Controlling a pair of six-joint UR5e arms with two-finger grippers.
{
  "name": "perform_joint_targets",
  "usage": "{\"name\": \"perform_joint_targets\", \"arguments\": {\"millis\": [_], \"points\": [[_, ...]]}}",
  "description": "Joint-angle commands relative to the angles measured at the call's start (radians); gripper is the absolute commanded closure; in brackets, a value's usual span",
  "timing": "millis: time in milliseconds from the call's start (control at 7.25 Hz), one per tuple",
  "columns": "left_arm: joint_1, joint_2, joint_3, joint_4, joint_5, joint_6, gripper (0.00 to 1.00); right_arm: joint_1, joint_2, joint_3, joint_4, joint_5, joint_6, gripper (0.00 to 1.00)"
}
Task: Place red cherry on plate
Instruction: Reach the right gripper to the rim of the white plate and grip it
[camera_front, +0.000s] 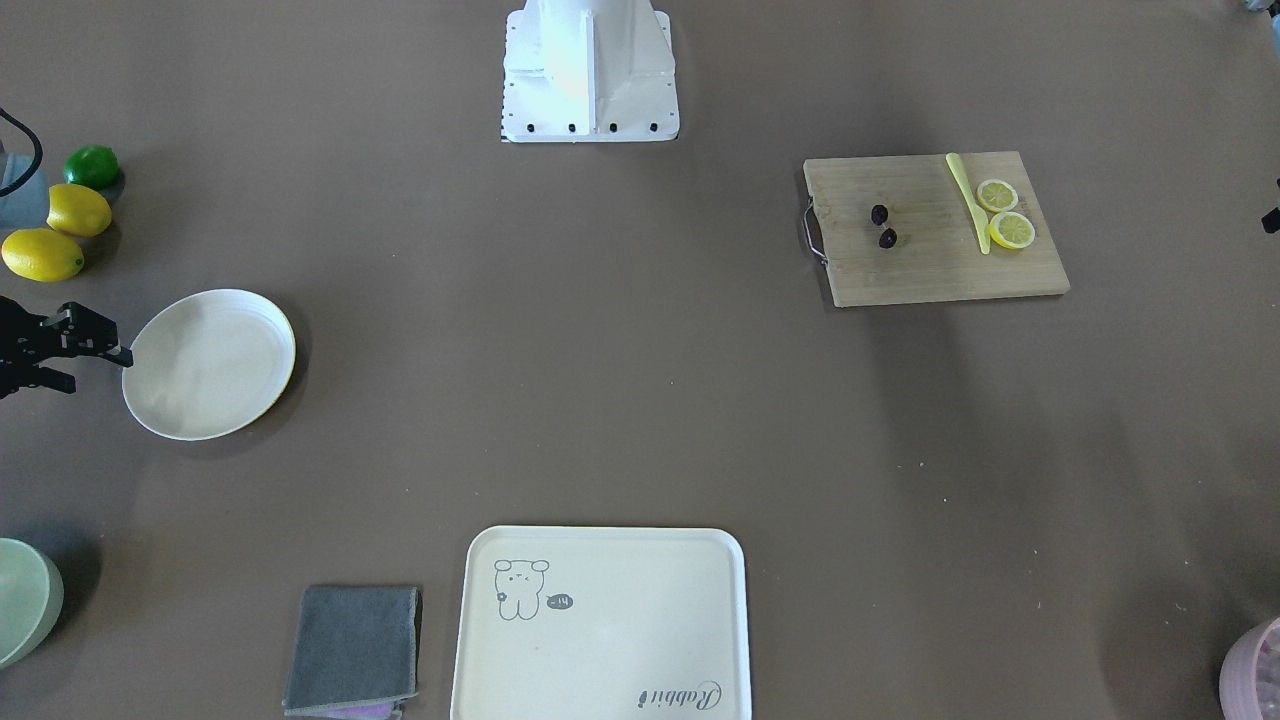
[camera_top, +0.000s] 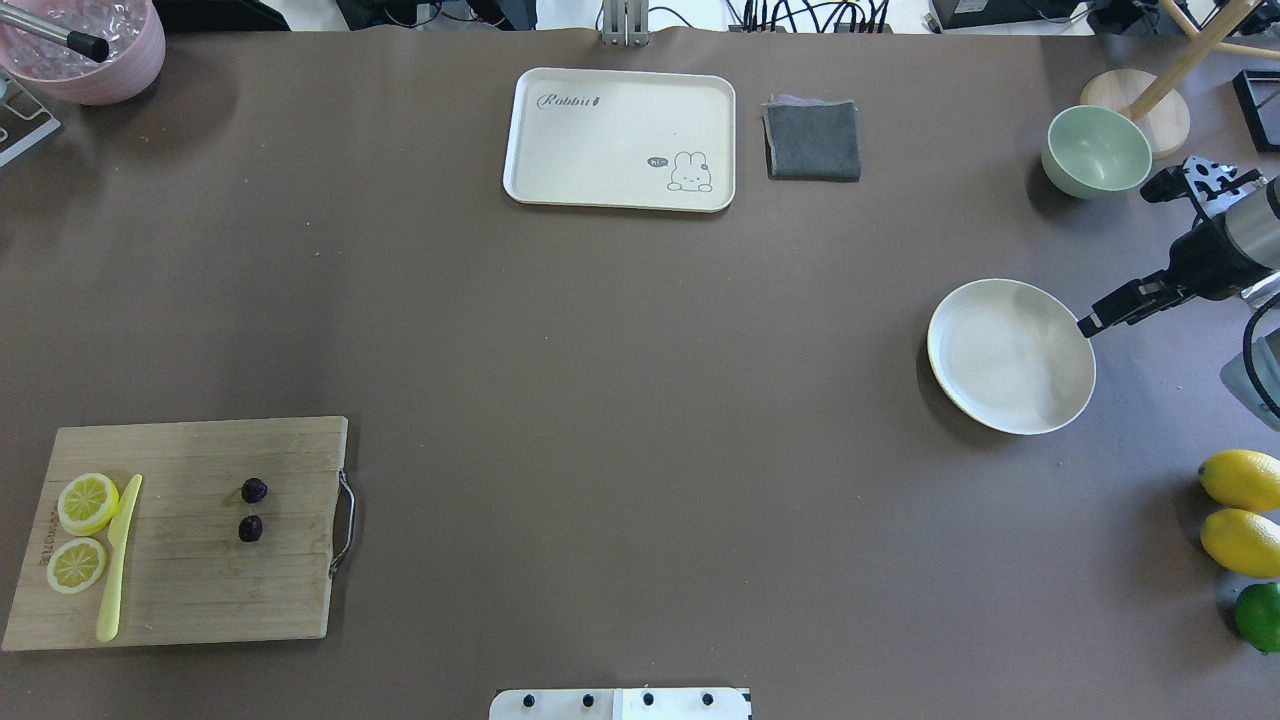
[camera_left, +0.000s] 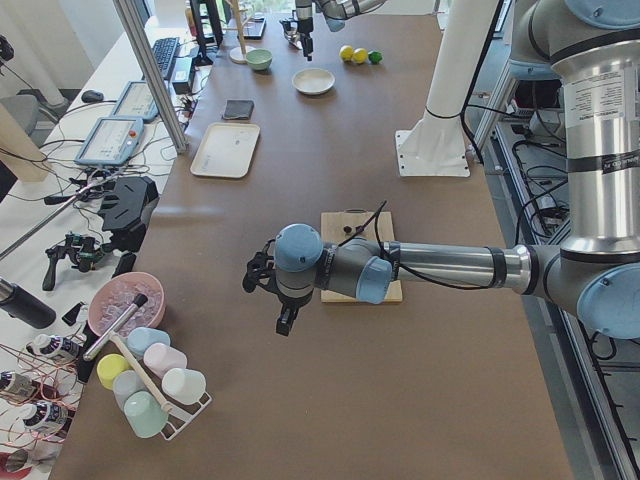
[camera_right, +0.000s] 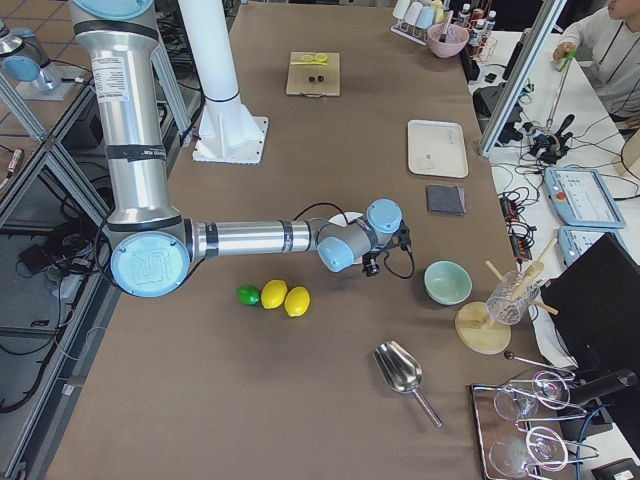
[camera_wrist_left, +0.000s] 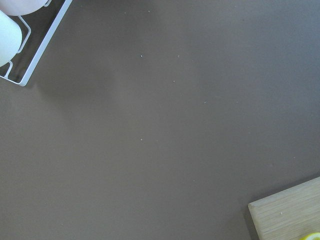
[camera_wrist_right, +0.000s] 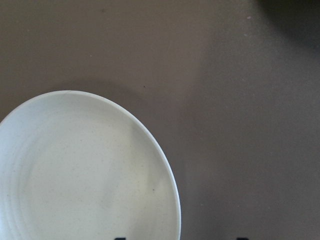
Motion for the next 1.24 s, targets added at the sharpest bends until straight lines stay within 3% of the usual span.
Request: {"name": "perform_joint_targets", "arguments": {"millis": [0, 138, 690, 828, 966, 1103], "points": [[0.0, 0.0, -0.002, 0.0, 0.0, 0.001, 0.02, -0.024, 0.004, -0.007, 0.001, -0.027, 0.0, 0.21], [0.0, 0.0, -0.01, 0.0, 0.0, -0.001, 0.02, -0.037, 0.008, -0.01, 0.001, -0.102, 0.002, 0.23], [0.0, -0.001, -0.01, 0.0, 0.002, -0.001, 0.02, -0.045, 0.01, -0.027, 0.0, -0.097, 0.017, 0.43], [0.0, -0.001, -0.011, 0.0, 0.002, -0.002, 0.02, -0.047, 0.014, -0.027, 0.0, -0.095, 0.023, 0.63], [0.0, -0.003, -0.013, 0.0, 0.002, -0.002, 0.02, -0.048, 0.016, -0.027, 0.0, -0.095, 0.025, 1.0], [-0.002, -0.001, -0.027, 0.003, 0.003, -0.002, 0.02, -0.05, 0.016, -0.027, 0.0, -0.094, 0.029, 1.0]]}}
